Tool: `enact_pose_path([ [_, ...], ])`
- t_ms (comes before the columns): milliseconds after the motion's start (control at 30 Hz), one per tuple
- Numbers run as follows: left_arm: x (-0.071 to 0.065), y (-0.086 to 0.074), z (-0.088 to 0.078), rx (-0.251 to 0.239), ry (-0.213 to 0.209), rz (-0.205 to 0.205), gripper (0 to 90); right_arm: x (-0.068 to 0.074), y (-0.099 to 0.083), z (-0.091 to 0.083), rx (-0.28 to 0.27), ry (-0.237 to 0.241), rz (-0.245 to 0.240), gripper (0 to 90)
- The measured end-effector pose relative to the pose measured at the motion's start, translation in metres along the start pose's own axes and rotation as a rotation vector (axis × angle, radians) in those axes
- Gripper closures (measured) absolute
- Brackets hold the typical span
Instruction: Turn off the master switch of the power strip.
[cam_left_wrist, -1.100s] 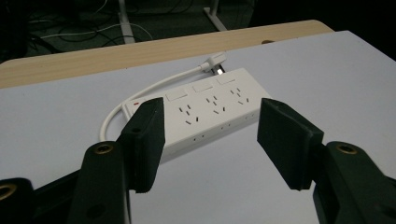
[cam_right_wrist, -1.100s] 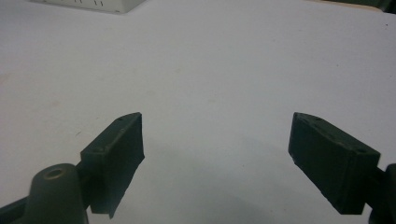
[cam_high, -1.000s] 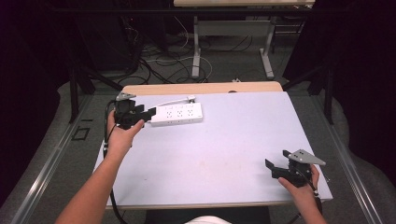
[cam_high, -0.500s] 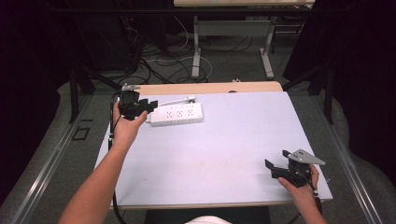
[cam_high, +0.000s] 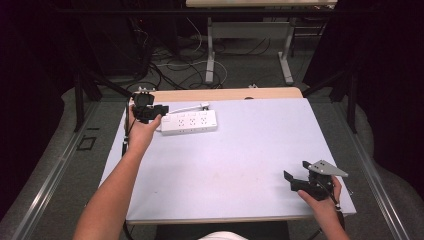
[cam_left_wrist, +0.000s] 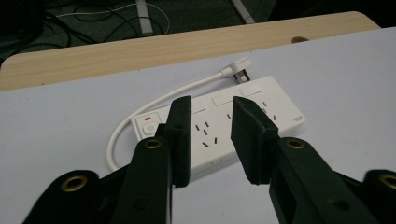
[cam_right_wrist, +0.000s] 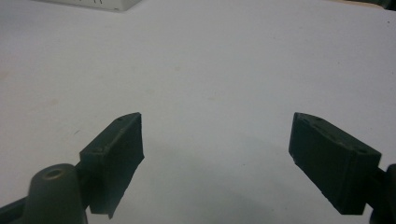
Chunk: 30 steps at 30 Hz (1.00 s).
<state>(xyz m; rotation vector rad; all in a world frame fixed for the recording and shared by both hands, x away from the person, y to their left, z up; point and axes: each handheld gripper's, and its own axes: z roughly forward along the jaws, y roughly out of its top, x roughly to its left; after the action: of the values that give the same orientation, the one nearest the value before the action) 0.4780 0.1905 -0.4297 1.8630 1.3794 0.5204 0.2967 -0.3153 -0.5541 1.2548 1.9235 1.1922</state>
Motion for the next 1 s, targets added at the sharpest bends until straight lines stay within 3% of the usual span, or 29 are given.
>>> enact_pose_path([
  [567,-0.001,0.014,0.029,0.052,0.051,0.001,83.7,0.003,-0.001,-0.002,0.015,-0.017,0.009,16.8],
  [1000,0.006,0.013,0.049,0.066,0.108,-0.06,90.0,0.001,-0.002,-0.002,0.008,-0.01,0.016,16.8],
])
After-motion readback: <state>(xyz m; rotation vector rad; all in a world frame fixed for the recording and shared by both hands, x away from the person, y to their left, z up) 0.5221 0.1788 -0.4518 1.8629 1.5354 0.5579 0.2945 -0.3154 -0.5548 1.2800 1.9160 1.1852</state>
